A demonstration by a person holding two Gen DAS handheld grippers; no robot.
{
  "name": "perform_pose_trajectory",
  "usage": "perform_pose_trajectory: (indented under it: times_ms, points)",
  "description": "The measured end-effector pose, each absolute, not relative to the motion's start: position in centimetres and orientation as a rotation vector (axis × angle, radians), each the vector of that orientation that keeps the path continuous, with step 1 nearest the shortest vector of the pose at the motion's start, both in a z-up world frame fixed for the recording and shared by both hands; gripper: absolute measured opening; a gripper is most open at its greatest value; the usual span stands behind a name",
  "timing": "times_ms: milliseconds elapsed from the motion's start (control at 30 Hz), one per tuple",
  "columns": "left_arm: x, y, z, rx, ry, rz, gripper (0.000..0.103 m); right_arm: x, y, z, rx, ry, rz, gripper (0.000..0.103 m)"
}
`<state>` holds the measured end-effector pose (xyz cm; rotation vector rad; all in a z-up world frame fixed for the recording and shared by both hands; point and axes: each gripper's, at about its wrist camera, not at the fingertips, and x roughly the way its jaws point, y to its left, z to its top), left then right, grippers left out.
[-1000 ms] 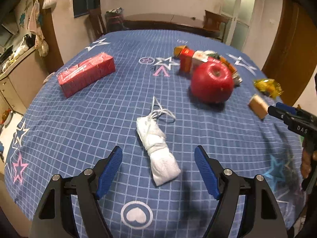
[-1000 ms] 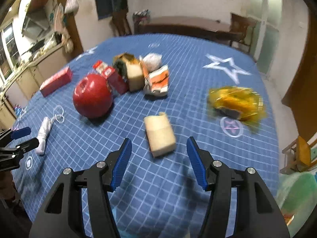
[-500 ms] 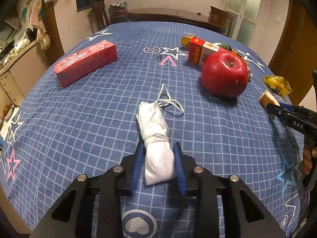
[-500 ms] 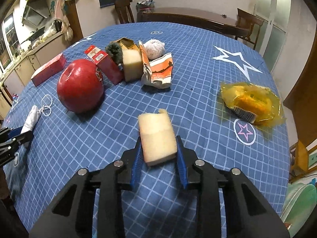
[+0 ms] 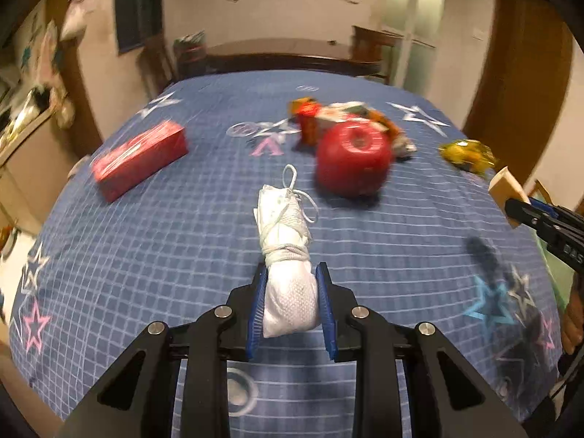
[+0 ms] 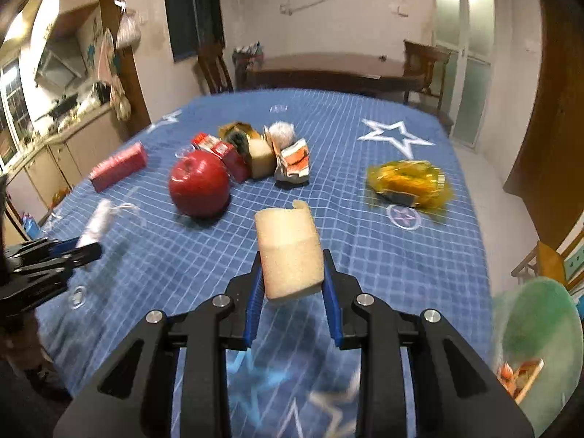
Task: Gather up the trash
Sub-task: 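Grasp the beige sponge block with the right gripper while the left grasps the white rope bundle, then carry the sponge block and rope bundle over the green bin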
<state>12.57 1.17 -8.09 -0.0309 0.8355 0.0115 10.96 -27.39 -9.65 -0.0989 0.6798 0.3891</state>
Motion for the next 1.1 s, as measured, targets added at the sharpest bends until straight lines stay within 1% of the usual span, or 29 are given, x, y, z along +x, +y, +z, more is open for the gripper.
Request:
perform_pose_trajectory:
  times_ms: [200,467,600,733,1100]
  points:
    - [12.5,-4.0,-6.8,0.058,0.811,-0.119,0.028,6.0,-31.2,-8.2,-0.051,0.638,0.336,0.028]
    - [12.9,-12.8,-6.2,0.190,0.804,-0.332,0.028,1.8,-38.0,-8.0,0.067,0.607,0.179,0.028]
    - [13.1,-17.5,-6.0,0.251,0.786,-0.417,0.028,0.4,-41.5,-7.9,0.143,0.587,0.077,0.028]
    - [12.9,-23.0,-5.2,0.340,0.720,-0.503,0.028,-0.8,-44.8,-7.2,0.193,0.565,-0.025,0.028]
    - [14.5,-35.3,-2.4,0.402,0.655,-0.684,0.028,-1.6,-51.3,-3.8,0.205,0.531,-0.217,0.028]
